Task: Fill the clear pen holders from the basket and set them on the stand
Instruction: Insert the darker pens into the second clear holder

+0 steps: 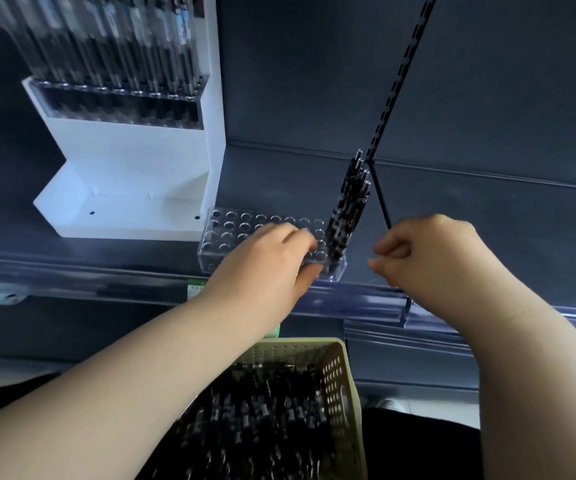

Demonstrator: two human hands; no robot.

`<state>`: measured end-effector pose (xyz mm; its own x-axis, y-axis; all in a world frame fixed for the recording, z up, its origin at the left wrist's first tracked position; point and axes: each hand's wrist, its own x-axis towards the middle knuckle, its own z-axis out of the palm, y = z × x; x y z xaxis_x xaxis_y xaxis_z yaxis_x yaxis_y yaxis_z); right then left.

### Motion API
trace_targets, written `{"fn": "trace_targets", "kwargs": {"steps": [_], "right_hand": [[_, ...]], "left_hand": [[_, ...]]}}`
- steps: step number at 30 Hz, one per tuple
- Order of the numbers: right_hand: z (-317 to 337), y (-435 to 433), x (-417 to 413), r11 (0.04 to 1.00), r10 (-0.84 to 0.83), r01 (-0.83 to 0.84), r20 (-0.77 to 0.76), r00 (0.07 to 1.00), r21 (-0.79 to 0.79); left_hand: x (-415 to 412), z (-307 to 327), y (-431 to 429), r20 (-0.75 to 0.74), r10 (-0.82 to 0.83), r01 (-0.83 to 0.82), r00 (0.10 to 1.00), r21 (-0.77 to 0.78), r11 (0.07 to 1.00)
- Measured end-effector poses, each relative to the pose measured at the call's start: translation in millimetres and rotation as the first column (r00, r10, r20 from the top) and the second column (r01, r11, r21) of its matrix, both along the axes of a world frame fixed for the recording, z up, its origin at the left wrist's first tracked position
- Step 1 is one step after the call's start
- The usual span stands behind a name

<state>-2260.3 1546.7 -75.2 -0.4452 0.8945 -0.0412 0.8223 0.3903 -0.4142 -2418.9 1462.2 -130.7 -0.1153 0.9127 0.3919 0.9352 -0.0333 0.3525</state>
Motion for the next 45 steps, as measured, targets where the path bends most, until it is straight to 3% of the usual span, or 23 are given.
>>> {"fn": "trace_targets", "kwargs": {"steps": [5,9,14,17,22,27,30,36,45], "right_hand": [[-17.4,-28.7,-5.3,0.996,0.054,-0.047,0.104,0.993,-0.073],[-46.3,-57.0,-10.4,0.985,0.143,-0.118,0.209,0.967,-0.129],[-79.3,-92.5,-21.6,0.967,0.169,-0.111,0.247,0.954,-0.231],[-97.6,-109.6,-28.2,0.951,0.217,-0.120,0.336,0.917,-0.286],[-139.8,-131.0,-32.8,0.926,0.199,-0.056,0.357,0.913,-0.374],[-173.0,-140.8,-37.8,0.910,0.174,-0.005,0.371,0.912,-0.414],[-184.0,-136.6,-42.8,0.914,0.162,0.000,0.365,0.917,-0.406],[-202.8,-124.3,-53.3,0.921,0.114,0.045,0.379,0.919,-0.387],[-224.6,-113.4,-69.5,0.899,0.067,0.134,0.435,0.898,-0.416]], "left_hand": [[-5.8,-7.9,-36.9,-0.148,-0.085,0.078,0.985,-0.054,0.996],[-9.5,-36.1,-68.5,-0.086,-0.053,0.039,0.995,-0.161,0.986],[-8.4,-78.8,-97.0,-0.062,0.112,-0.126,0.992,-0.315,0.941],[-9.6,-107.9,-110.5,0.031,0.192,-0.146,0.981,-0.532,0.834],[-2.4,-148.2,-139.1,-0.020,0.278,-0.191,0.960,-0.773,0.605],[-4.2,-163.6,-140.2,0.018,0.371,-0.226,0.929,-0.765,0.603],[-7.6,-169.8,-132.0,0.046,0.478,-0.259,0.877,-0.794,0.551],[-9.1,-186.6,-112.4,0.011,0.533,-0.323,0.846,-0.785,0.529],[-8.9,-191.1,-91.3,-0.003,0.681,-0.358,0.733,-0.852,0.381]]}}
